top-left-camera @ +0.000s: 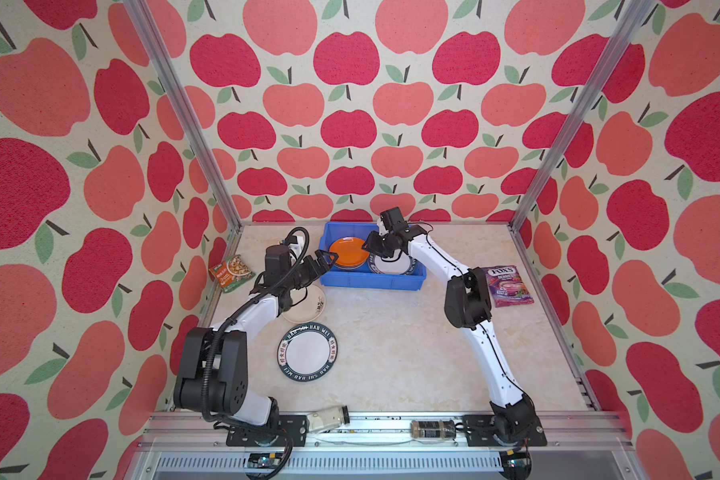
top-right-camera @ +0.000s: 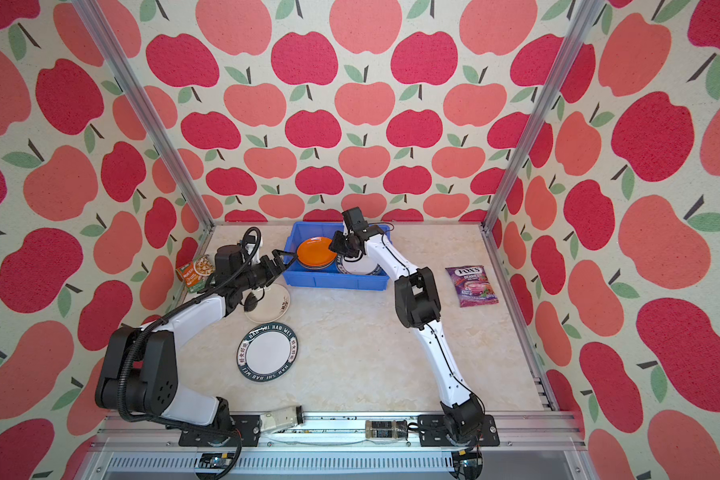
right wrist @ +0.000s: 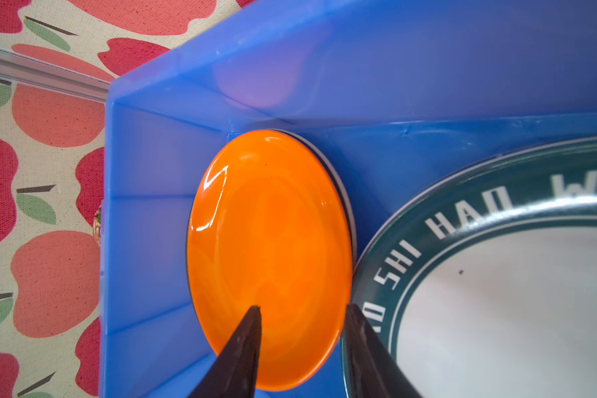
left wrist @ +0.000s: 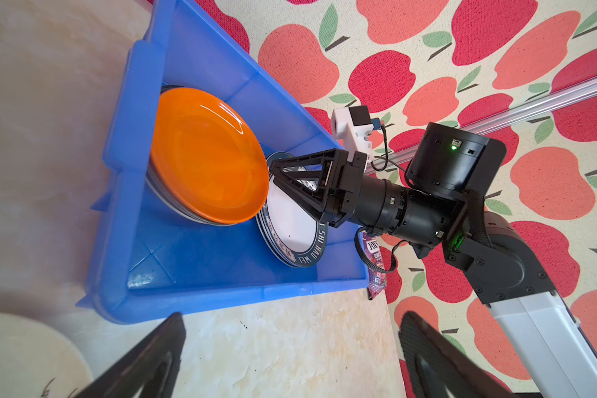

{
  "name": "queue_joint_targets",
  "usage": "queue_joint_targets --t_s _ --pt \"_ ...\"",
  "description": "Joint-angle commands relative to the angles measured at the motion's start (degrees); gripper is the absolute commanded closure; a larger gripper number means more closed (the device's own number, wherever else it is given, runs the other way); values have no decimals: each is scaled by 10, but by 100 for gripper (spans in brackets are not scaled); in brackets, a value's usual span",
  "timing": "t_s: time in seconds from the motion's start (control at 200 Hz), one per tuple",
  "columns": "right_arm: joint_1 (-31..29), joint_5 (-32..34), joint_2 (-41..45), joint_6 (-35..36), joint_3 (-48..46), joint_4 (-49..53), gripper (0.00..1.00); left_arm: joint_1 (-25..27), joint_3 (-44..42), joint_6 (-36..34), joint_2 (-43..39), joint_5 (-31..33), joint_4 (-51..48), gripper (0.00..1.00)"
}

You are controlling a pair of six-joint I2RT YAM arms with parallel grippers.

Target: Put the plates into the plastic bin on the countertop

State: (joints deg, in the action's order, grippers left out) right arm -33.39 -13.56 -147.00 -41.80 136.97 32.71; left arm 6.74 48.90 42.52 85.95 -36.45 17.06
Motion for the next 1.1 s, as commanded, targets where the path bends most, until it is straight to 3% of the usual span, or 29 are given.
queue_joint_targets --t_s 0.0,0.645,0.921,1.096 --pt "-2 -9 -17 4 22 12 57 -3 -7 -5 2 -8 12 1" --pt "-14 -30 -45 -4 41 15 59 -7 -13 -8 5 -12 13 1" --pt "1 -106 15 -31 -33 -123 60 -7 -13 -15 -1 -4 6 1" --pt "14 -159 78 -45 -110 -214 60 -9 -12 -41 -28 18 -49 1"
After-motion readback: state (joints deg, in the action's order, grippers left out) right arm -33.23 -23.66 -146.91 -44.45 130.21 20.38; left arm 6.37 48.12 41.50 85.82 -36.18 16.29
